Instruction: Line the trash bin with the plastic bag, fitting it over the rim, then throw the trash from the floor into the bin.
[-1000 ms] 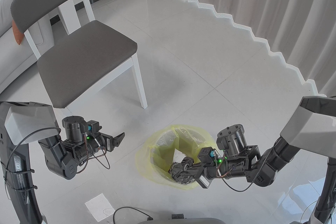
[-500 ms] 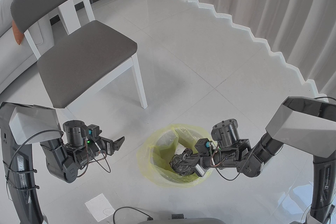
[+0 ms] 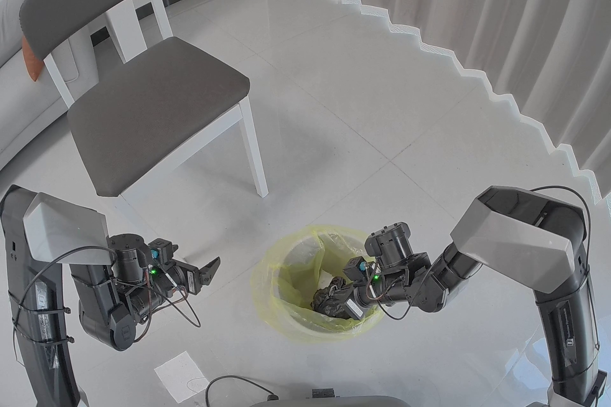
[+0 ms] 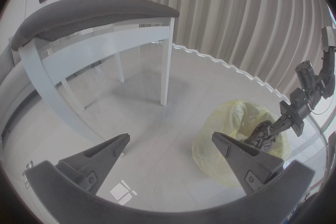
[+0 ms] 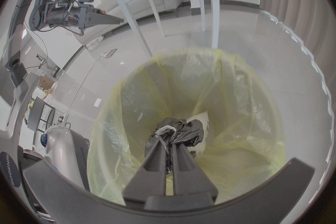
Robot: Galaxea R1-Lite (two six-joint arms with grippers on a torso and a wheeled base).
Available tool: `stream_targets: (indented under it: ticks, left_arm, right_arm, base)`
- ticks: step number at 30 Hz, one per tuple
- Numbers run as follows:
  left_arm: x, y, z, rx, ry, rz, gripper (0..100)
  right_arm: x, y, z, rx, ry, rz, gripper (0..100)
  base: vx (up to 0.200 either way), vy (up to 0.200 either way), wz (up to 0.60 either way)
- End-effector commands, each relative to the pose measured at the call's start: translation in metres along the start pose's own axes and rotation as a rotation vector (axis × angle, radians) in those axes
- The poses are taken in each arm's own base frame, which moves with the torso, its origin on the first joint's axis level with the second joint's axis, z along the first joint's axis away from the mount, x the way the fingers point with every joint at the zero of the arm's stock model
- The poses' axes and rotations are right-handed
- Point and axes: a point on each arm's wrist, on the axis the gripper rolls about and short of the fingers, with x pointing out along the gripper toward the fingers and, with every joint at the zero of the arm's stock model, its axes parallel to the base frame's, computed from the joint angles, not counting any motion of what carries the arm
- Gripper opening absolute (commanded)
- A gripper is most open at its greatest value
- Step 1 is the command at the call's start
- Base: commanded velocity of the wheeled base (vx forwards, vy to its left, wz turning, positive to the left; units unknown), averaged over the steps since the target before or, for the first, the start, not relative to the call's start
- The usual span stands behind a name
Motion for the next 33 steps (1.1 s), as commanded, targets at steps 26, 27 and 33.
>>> stream_targets:
  ticks: [26,27,33]
  left_arm:
    - [-0.001,-0.005,0.000,-0.010,-0.008,-0.013,100]
    - [-0.001,-0.008,0.000,-0.009,-0.008,-0.020,100]
    - [-0.004,-0.011,0.007,-0.014,-0.027,-0.024,100]
  right_arm:
    - [0.013,0.000,-0.004,-0.014,0.056,-0.014,100]
    - [0.010,0.001,-0.004,-0.017,0.048,-0.023,100]
    - [-0.021,0.006,0.014,-0.040,-0.027,-0.054,100]
  base:
    - [0.000,0.000,0.00]
    - [0.000,0.000,0.00]
    - [0.000,0.000,0.00]
